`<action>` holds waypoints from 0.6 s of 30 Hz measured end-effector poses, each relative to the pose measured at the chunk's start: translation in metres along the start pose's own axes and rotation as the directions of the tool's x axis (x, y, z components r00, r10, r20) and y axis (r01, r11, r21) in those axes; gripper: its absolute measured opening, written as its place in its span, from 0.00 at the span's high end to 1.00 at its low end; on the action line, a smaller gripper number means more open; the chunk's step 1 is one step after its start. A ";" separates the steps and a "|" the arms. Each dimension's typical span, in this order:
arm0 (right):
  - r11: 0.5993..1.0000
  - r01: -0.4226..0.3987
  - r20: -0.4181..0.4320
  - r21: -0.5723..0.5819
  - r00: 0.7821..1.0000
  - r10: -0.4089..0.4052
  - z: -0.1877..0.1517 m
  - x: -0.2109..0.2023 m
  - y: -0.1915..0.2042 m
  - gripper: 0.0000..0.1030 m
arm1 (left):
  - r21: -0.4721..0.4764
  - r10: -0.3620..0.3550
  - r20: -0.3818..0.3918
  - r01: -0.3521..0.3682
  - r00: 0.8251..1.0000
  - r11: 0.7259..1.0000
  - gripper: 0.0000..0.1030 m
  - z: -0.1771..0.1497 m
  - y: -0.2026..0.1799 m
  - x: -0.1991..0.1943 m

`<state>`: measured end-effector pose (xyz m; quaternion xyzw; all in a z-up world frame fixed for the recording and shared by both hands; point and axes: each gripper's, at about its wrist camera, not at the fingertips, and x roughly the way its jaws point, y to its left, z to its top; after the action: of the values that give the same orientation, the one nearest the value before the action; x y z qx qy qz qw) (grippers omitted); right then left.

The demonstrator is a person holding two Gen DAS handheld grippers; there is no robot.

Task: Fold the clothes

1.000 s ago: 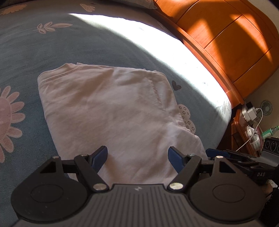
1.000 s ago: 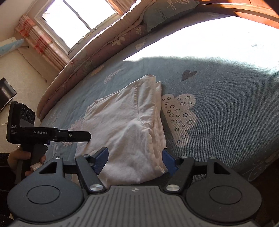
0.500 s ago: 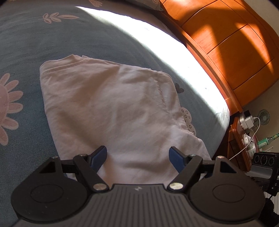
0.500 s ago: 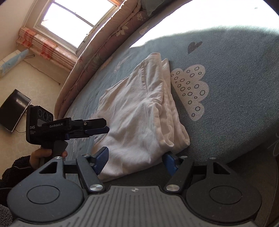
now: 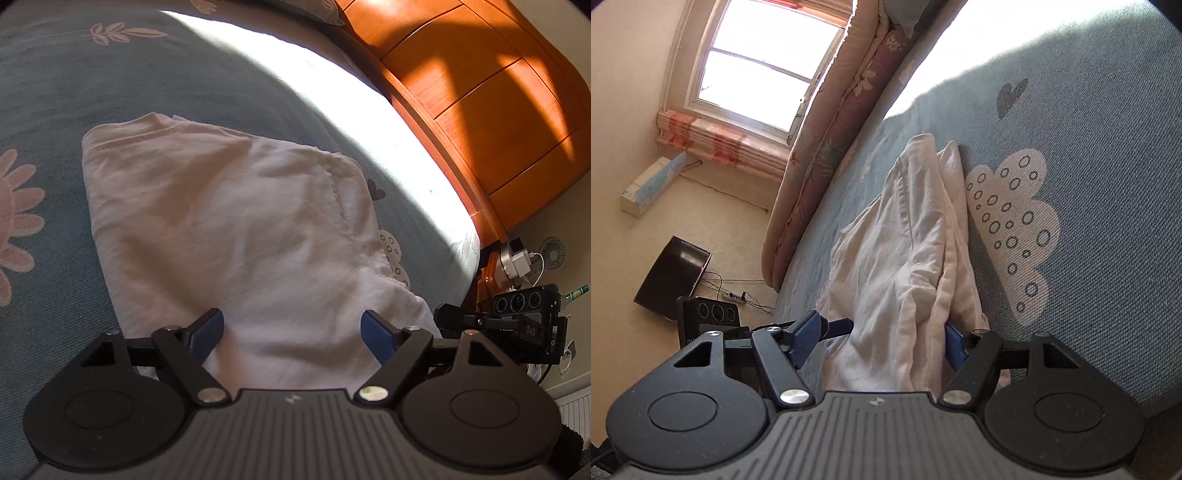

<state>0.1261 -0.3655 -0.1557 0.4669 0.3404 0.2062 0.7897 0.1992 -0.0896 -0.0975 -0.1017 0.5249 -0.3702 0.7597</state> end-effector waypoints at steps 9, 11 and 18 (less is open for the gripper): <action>0.998 -0.058 -0.042 0.024 0.997 0.059 0.044 0.034 -0.013 0.33 | -0.002 -0.009 0.000 0.009 1.000 1.000 0.18 0.000 0.000 0.002; 0.998 -0.058 -0.052 0.009 0.997 0.058 0.055 0.044 -0.011 0.33 | 0.000 -0.011 0.000 0.011 1.000 1.000 0.18 0.000 0.000 0.002; 0.999 0.015 -0.046 -0.042 0.999 -0.017 0.086 0.066 -0.008 0.45 | -0.008 -0.019 0.024 0.019 1.000 1.000 0.18 0.000 0.000 -0.002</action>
<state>0.2344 -0.3781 -0.1575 0.4429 0.3580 0.2176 0.7927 0.1993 -0.0878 -0.0959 -0.1142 0.5162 -0.3739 0.7620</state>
